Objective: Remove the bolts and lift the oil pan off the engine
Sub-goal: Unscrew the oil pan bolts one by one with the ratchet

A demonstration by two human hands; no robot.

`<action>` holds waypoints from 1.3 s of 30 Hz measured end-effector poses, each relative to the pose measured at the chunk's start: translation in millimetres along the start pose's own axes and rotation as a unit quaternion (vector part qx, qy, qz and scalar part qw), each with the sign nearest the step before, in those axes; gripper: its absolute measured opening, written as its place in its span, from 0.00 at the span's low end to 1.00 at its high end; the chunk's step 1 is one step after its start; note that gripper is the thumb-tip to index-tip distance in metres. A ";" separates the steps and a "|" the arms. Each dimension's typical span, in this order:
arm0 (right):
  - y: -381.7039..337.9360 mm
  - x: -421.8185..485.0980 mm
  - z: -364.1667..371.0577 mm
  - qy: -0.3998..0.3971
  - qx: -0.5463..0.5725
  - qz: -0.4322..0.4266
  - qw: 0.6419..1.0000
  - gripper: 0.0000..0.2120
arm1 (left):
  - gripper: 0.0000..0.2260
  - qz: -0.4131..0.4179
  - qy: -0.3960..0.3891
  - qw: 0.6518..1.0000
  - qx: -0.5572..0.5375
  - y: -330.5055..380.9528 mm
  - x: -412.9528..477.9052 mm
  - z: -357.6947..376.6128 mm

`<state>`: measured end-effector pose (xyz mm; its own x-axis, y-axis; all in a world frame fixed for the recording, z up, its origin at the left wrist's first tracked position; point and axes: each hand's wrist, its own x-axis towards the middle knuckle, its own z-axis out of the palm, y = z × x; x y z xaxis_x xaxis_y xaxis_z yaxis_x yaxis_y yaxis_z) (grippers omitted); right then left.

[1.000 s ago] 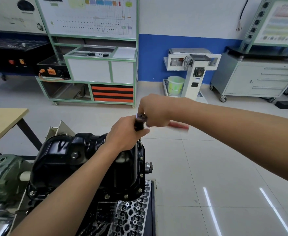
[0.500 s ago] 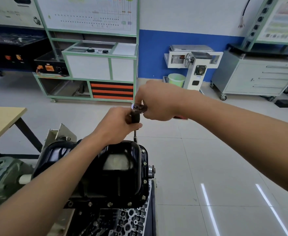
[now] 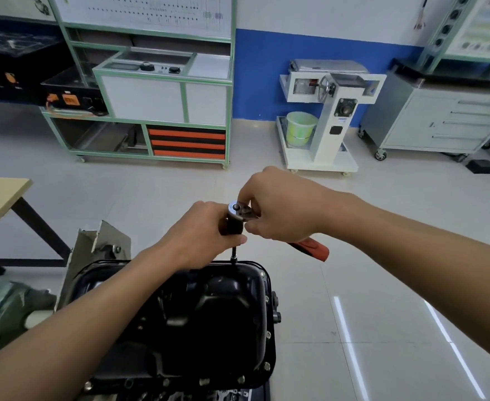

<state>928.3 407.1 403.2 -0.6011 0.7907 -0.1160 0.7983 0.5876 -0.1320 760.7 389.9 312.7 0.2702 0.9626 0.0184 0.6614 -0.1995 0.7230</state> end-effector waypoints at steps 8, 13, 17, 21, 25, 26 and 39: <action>2.9 2.7 -10.0 -0.035 0.009 -0.023 0.999 0.10 | 0.04 0.018 -0.014 0.999 -0.022 -6.0 -0.4 -1.6; 4.4 -0.2 -10.8 -0.020 0.009 -0.028 0.999 0.09 | 0.07 0.029 -0.015 0.999 -0.032 -2.0 2.8 -0.1; 9.7 -2.3 -10.3 -0.029 0.014 -0.017 0.999 0.10 | 0.09 0.030 -0.025 0.999 -0.014 -3.9 5.6 1.8; 10.2 -4.3 -7.7 -0.029 0.030 -0.013 0.999 0.10 | 0.10 0.031 -0.025 0.999 -0.005 -7.2 7.2 4.4; 6.5 -7.6 -2.2 -0.048 0.060 0.005 0.997 0.05 | 0.12 0.049 -0.026 0.998 -0.018 -11.1 3.5 8.5; 5.0 -7.9 0.7 -0.053 0.080 0.019 0.995 0.07 | 0.15 0.058 -0.018 0.998 -0.023 -10.9 2.1 10.2; -0.4 -12.0 -10.1 -0.106 -0.054 0.012 0.993 0.14 | 0.06 0.061 0.010 0.996 -0.065 -11.2 2.8 28.7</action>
<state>935.6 399.1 414.6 -0.5669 0.7573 -0.3241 0.8049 0.5929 -0.0227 774.2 389.6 284.8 0.3273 0.9367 0.1240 0.5283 -0.2902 0.7980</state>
